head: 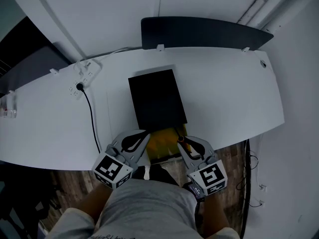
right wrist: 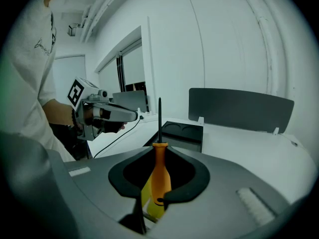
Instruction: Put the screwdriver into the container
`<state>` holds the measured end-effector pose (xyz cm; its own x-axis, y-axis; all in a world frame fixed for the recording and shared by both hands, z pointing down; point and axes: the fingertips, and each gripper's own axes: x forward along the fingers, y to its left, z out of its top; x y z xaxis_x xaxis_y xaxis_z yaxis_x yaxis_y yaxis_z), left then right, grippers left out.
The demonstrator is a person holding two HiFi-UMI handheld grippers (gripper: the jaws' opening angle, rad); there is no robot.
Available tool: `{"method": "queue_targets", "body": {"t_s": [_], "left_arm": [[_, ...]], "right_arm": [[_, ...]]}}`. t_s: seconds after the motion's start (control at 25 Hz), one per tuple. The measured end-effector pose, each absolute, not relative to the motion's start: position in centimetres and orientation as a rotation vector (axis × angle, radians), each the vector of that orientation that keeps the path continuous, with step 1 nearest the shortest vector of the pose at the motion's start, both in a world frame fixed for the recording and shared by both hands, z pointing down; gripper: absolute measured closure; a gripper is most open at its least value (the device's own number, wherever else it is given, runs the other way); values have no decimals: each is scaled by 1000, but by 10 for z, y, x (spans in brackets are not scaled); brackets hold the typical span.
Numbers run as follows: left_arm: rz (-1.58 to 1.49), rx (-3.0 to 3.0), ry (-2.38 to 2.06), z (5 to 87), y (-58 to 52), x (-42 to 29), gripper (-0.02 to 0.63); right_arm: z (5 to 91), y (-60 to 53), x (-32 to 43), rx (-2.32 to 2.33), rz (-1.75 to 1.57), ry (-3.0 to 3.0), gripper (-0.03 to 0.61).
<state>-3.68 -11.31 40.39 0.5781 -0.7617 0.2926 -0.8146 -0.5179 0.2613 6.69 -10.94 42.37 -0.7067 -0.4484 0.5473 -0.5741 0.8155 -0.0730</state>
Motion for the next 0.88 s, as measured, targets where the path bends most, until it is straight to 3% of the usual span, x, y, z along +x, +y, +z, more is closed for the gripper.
{"method": "queue_targets", "body": {"t_s": [0.88], "left_arm": [[207,2363,-1331,430,-106,-45,614]], "right_arm": [[477,-105,62,520,232,-2356,492]]}}
